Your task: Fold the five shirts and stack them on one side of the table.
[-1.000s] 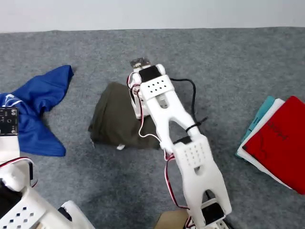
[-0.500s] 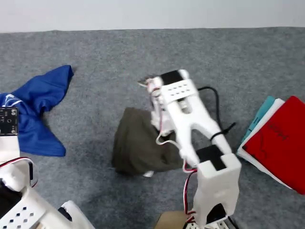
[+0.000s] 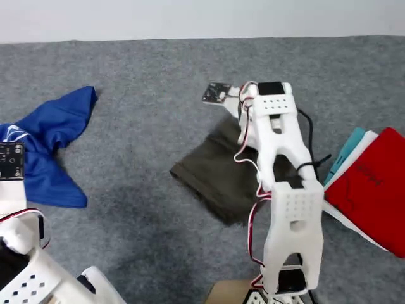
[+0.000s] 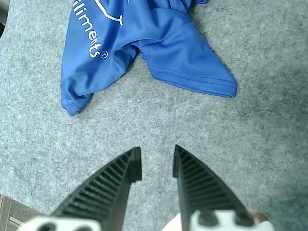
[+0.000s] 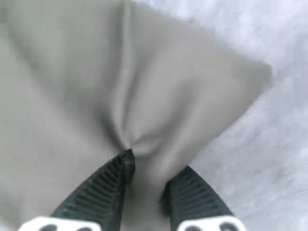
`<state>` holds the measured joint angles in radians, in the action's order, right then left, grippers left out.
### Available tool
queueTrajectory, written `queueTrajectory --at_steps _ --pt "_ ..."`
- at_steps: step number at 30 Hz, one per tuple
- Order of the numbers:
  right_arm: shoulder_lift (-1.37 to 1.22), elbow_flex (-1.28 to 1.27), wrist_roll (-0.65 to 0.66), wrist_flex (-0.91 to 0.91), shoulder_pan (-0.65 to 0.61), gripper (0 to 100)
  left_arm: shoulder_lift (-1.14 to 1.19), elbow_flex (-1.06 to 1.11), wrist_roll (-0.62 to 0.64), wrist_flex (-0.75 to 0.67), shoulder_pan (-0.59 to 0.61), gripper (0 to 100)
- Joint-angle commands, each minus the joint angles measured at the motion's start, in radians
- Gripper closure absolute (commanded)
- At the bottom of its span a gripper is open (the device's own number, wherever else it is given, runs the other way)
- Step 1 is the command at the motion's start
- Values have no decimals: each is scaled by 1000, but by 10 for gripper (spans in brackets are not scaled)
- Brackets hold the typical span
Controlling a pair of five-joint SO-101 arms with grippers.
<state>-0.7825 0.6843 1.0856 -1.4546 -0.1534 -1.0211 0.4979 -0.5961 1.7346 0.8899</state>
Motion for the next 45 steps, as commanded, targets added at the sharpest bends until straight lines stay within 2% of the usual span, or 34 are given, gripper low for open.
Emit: queueTrajectory --at_steps 1,4,7,10,16,20,25,27,33,36,40,45 --pt "-62 238 32 22 -45 989 -6 -10 -5 9 0 881" --pt "-136 351 31 12 -67 974 -6 -10 -5 9 2 881" --pt "-174 460 -17 -30 -67 878 -6 -10 -5 9 2 881" --pt "-180 565 -219 -93 -65 794 -6 -10 -5 9 2 881" --pt "-185 709 -592 -216 -65 712 -6 -10 -5 9 -2 881" --pt "-174 733 -802 -275 -70 704 -6 -7 -5 6 -3 881" --pt "-176 790 -1243 -341 -81 702 -6 -5 -6 8 -3 881" --pt "-176 790 -1363 -341 -87 696 -6 -5 -6 8 -3 881" --pt "-183 783 -1527 -343 -143 686 -6 -5 -38 9 0 881" --pt "-176 740 -1588 -344 -150 625 -6 -10 -100 9 3 881" --pt "-174 664 -1685 -344 -143 565 -6 -12 -112 9 3 881" --pt "-136 512 -1737 -344 -142 564 -6 -12 -112 9 3 881"
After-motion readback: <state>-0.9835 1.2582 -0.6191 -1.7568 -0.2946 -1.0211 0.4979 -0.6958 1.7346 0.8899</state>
